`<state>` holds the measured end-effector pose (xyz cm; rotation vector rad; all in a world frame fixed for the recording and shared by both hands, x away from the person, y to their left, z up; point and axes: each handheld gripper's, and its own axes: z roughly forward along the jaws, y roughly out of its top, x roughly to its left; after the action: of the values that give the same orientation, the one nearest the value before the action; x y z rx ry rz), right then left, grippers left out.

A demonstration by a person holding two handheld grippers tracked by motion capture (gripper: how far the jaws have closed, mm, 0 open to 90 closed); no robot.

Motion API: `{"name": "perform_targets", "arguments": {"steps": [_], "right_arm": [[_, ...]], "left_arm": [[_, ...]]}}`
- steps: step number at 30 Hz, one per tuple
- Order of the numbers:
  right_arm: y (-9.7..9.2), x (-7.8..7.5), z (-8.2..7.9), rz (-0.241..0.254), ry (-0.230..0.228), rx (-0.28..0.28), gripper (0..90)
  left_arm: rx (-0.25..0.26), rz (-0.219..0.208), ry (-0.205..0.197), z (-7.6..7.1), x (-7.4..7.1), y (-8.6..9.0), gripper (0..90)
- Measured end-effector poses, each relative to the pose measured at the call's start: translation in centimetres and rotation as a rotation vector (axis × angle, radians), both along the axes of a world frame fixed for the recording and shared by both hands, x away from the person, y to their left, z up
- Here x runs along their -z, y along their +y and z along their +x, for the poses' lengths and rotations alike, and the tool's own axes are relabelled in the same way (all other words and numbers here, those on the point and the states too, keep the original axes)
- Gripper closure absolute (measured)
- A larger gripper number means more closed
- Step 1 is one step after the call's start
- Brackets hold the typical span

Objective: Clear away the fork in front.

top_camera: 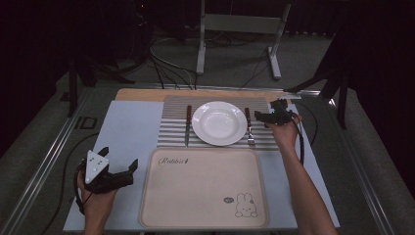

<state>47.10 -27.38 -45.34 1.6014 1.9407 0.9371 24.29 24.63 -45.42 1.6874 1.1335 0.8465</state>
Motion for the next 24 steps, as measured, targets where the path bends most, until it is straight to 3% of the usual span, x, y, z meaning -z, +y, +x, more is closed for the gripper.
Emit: {"name": "perform_targets", "arguments": {"steps": [13,21,23,24], "right_arm": [[1.4,2.4,1.2,-0.007,0.063,0.001,11.5],[1.6,3.7,1.9,0.007,0.113,0.021,21.6],[2.0,4.3,2.1,0.012,0.128,0.02,32.5],[2.0,4.3,2.1,0.012,0.128,0.02,32.5]], "left_arm": [[-0.004,-0.006,-0.004,-0.1,0.0,0.2,0.0],[-0.009,-0.013,-0.005,-0.1,0.0,0.3,0.0],[-0.01,-0.015,-0.006,-0.2,-0.1,0.4,0.0],[-0.01,-0.015,-0.006,-0.2,-0.1,0.4,0.0]]}}
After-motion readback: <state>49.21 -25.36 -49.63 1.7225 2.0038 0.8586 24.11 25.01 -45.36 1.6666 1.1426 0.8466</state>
